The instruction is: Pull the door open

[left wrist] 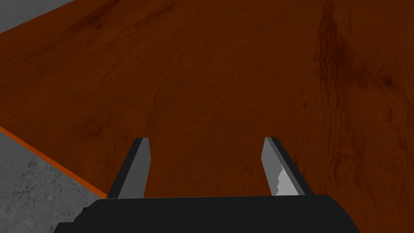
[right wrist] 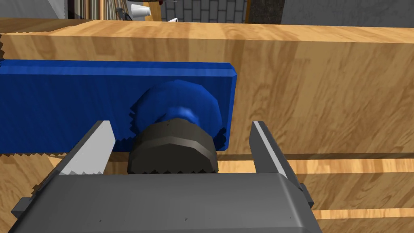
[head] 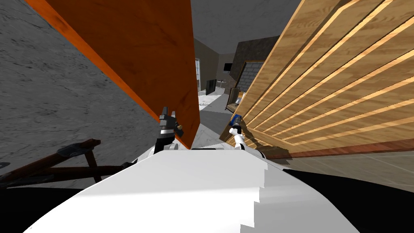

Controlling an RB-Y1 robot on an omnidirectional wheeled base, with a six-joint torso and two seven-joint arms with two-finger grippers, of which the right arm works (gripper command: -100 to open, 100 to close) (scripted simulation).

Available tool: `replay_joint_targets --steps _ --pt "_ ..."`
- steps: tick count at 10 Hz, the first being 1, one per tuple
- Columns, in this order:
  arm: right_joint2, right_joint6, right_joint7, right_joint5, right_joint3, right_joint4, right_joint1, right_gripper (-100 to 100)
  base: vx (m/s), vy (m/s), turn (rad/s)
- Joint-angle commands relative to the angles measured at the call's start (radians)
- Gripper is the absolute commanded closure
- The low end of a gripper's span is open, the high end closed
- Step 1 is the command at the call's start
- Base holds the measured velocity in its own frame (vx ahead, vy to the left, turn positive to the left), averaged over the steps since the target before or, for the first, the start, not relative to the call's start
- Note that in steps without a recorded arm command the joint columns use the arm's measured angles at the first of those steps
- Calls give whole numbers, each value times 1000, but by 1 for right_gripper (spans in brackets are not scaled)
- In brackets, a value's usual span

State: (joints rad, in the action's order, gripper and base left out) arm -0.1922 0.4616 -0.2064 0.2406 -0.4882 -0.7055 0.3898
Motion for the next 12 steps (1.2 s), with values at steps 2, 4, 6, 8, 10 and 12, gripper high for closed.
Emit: replay_joint_targets --steps 2,4,6,8,10,12 --pt "0 0 3 -1 2 0 -1 100 -12 10 -25" --pt "0 0 3 -1 2 0 -1 100 -14 10 -1" --pt "0 0 3 -1 2 0 -1 100 -4 1 0" --pt "-5 -3 22 -7 26 3 -3 100 -181 -34 85" --pt "-12 -6 49 -16 57 5 -3 100 -254 -22 106" --pt "-18 -8 72 -23 84 6 -4 100 -238 -52 122"
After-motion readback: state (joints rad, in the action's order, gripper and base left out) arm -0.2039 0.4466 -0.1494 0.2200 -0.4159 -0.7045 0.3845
